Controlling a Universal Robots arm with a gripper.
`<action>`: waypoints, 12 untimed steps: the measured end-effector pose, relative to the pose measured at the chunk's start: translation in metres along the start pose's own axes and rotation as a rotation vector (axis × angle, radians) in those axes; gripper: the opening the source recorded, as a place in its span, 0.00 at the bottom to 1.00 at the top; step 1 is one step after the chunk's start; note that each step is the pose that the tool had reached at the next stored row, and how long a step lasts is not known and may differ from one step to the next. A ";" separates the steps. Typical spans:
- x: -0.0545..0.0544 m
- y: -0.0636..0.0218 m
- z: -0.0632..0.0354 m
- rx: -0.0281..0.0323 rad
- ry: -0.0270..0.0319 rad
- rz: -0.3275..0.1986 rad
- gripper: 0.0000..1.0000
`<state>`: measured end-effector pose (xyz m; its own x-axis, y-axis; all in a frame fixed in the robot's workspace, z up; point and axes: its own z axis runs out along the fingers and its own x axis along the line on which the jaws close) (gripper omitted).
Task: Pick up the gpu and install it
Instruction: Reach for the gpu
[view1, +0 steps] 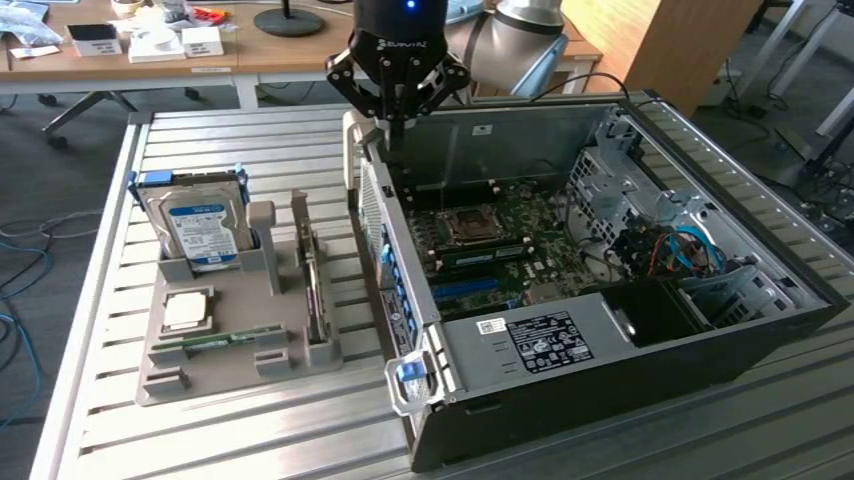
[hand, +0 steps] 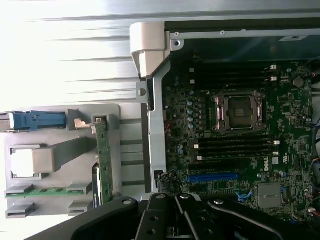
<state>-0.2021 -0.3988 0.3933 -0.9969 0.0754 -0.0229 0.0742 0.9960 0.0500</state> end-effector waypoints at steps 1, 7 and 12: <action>0.001 -0.0001 0.0000 0.0000 0.0000 0.000 0.11; 0.008 -0.0006 -0.0002 0.0000 0.0000 0.000 0.11; 0.015 -0.0011 -0.0004 0.0000 0.0000 0.000 0.11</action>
<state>-0.2172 -0.3989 0.3933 -0.9969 0.0754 -0.0229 0.0742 0.9960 0.0501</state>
